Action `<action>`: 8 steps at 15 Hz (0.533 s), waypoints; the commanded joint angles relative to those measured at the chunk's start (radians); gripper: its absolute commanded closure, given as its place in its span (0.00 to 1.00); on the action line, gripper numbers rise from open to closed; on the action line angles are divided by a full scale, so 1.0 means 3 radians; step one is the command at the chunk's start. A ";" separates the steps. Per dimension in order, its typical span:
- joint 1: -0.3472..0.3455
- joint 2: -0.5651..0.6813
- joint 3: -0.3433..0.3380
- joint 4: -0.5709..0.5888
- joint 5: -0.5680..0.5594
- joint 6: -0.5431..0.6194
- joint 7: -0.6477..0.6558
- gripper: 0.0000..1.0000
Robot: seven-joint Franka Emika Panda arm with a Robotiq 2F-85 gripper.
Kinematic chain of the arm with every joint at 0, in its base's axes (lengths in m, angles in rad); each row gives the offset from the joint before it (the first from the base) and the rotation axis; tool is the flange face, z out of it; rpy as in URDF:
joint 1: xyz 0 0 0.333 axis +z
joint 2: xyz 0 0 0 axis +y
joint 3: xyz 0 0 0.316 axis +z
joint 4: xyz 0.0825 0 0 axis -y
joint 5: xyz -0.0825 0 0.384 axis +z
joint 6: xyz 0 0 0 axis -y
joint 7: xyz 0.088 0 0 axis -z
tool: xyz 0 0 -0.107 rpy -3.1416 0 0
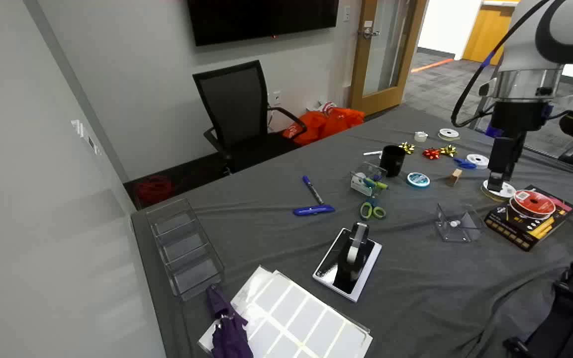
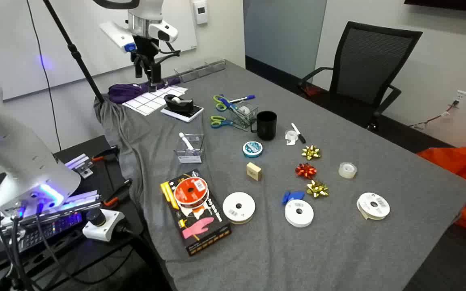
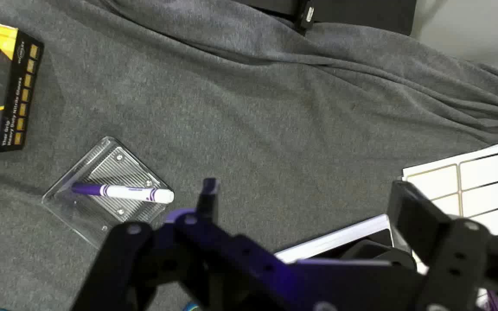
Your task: Remove the marker from the clear bowl at the rear of the table and place it inside the clear bowl next to the black cup
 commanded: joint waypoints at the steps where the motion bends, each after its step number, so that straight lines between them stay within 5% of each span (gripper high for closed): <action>1: -0.0070 0.0003 0.0068 0.0004 0.0014 -0.0006 -0.0011 0.00; 8: -0.0283 0.0072 -0.0014 -0.0237 0.0120 0.0757 0.0544 0.00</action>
